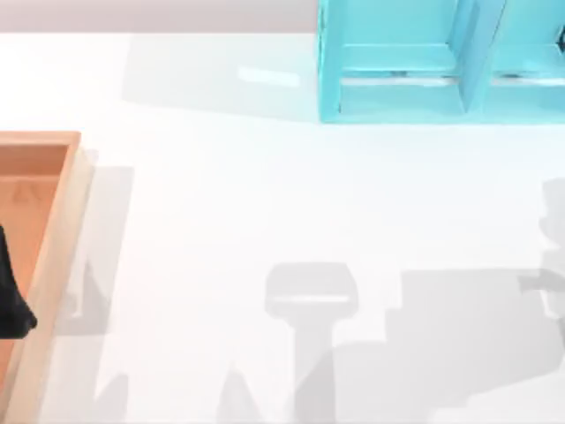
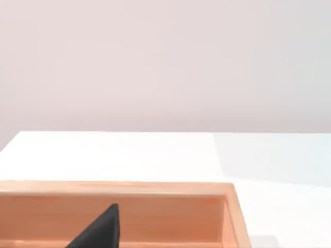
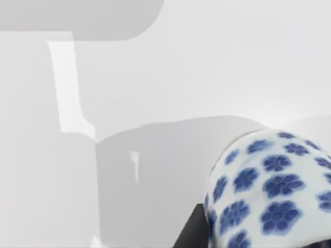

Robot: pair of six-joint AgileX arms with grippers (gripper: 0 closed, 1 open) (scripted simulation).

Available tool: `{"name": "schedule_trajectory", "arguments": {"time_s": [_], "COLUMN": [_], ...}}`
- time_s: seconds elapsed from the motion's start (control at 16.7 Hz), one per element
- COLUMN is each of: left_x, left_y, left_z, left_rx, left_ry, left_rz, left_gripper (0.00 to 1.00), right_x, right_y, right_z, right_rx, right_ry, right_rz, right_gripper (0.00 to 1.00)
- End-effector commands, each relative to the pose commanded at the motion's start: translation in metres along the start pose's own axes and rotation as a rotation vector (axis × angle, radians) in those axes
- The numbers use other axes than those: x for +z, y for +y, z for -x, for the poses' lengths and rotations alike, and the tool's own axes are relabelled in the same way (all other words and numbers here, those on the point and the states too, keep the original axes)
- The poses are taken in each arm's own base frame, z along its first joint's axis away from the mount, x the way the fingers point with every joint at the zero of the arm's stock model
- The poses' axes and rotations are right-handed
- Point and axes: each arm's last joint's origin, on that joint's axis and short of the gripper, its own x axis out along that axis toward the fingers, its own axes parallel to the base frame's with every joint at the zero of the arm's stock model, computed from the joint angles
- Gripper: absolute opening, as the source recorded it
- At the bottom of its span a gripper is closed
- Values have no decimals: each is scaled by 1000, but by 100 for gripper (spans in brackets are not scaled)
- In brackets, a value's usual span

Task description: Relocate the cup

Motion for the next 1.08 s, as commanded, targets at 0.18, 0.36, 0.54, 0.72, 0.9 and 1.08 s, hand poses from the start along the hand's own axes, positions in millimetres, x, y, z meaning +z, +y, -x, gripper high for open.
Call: {"name": "schedule_trajectory", "arguments": {"time_s": [0.18,0.36,0.54,0.72,0.9,1.08], "left_x": [0,0,0,0,0,0], "left_y": [0,0,0,0,0,0], "left_z": [0,0,0,0,0,0], "left_rx": [0,0,0,0,0,0], "left_ry": [0,0,0,0,0,0], "left_rz": [0,0,0,0,0,0], "left_gripper": [100,100,100,100,100,100], "right_x": [3,18,31,25,9,1], "right_y": [-4,-34,-92,-164,-216,-234], "right_z": [1,10,26,44,62,71], "right_rx": [0,3,8,13,6,-3], "right_ry": [5,21,26,30,14,2], "right_rz": [-1,0,0,-1,0,0], "right_gripper": [0,0,0,0,0,0]}}
